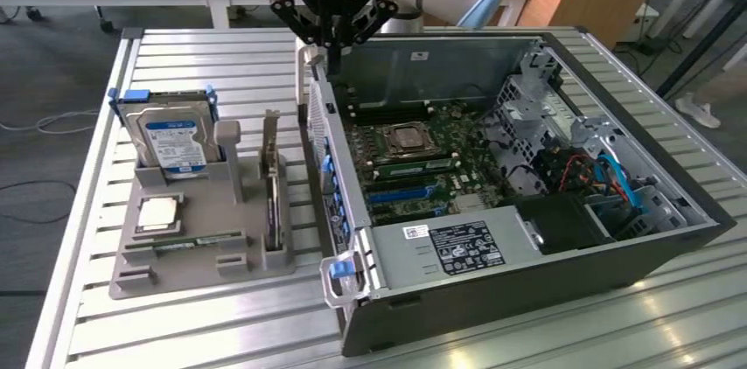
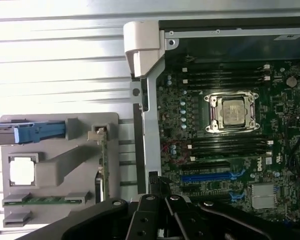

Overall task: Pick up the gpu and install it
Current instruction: 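Reach for the gpu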

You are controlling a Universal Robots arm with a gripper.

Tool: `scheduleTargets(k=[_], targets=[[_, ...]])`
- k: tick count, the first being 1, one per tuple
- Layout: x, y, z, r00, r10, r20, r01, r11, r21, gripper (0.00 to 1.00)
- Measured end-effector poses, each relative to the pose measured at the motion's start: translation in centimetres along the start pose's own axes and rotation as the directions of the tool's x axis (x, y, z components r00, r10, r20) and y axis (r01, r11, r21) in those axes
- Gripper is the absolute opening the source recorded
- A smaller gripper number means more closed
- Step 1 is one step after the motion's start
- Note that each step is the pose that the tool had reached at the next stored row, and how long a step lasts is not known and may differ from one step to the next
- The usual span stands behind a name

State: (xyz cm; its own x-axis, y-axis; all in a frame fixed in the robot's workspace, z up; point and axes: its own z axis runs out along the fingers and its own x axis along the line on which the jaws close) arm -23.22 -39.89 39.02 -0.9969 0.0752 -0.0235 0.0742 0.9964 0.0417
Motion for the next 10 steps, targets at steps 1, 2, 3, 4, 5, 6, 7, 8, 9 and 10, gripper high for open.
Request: scheduleTargets(k=[1,2,3,4,5,6,7,8,9,10], targets=[[0.3,-0.02,0.01,1.0000,0.000,0.0001,0.000,1.0000,0.0004,0.11],[0.6,-0.04,0.01,1.0000,0.000,0.0001,0.000,1.0000,0.0009,0.11],[0.9,-0.07,0.01,1.0000,0.000,0.0001,0.000,1.0000,0.0013,0.11],[1.2,-0.09,0.01,1.0000,0.000,0.0002,0.000,1.0000,0.0018,0.11],[1.4,-0.11,0.02,1.0000,0.000,0.0002,0.000,1.0000,0.0024,0.11],[1.7,-0.13,0.02,1.0000,0.000,0.0002,0.000,1.0000,0.0029,0.11],[2.0,-0.15,0.02,1.0000,0.000,0.0002,0.000,1.0000,0.0036,0.11],[2.3,-0.17,0.03,1.0000,0.000,0.0004,0.000,1.0000,0.0043,0.11],[2.6,-0.20,0.03,1.0000,0.000,0.0004,0.000,1.0000,0.0051,0.11],[2.9,-0.22,0.03,1.0000,0.000,0.0004,0.000,1.0000,0.0059,0.11]])
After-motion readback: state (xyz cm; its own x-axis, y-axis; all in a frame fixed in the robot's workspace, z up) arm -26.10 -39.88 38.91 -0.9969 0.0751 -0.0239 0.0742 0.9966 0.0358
